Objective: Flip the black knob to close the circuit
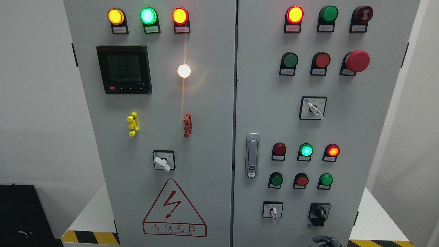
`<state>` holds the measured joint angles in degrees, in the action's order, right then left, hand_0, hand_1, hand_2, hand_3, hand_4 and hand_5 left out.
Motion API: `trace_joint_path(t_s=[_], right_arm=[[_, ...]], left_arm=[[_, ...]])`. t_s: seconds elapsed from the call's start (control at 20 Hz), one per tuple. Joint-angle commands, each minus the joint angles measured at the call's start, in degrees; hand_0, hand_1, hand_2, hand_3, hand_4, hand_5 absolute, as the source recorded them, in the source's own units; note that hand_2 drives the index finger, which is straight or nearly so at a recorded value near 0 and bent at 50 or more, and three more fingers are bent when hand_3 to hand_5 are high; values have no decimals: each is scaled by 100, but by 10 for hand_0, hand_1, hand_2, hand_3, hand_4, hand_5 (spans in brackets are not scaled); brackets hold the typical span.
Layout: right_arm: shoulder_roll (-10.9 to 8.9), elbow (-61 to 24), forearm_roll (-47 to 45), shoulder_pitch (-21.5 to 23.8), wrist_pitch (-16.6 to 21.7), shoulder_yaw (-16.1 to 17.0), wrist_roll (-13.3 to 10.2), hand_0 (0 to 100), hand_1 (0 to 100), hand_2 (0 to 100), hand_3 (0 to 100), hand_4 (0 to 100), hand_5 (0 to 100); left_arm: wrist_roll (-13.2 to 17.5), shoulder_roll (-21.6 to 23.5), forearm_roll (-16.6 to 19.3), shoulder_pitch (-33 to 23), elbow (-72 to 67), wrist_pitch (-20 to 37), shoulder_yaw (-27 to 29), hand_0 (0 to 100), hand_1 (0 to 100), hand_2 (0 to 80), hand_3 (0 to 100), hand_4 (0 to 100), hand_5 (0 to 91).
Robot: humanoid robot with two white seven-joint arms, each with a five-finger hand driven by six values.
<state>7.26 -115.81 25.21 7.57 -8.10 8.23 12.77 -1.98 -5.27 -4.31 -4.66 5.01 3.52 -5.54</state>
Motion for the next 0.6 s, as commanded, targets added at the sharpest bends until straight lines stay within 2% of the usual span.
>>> trace_joint_path(t_s=[0.0,0.1,0.2,0.3,0.35,0.55], right_arm=[[-93,-417,-3068,911,684,100,-108,0,16,60,242,199,140],[-102,-408,-3652,1167,1028,82,-108,0,12,15,195,144,73],[-111,-408,-3751,1308,1196,82,-55,0,3,0,126,68,0],[-120,-399,-3952,1405,1223,91,-29,0,0,0,68,2,0],[-120,-399,-4040,1423,1223,91,-20,0,0,0,28,0,0],[-137,-390,-4094,1511,1223,99,331,0,0,0,0,0,0]], left_arm=[[-4,0,0,0,0,0,0,120,556,0,0,0,0],[-4,0,0,0,0,0,0,120,556,0,0,0,0],[-4,0,0,0,0,0,0,120,556,0,0,0,0],[-4,0,0,0,0,0,0,120,556,0,0,0,0],[-4,0,0,0,0,0,0,120,556,0,0,0,0],[-4,0,0,0,0,0,0,120,556,0,0,0,0]])
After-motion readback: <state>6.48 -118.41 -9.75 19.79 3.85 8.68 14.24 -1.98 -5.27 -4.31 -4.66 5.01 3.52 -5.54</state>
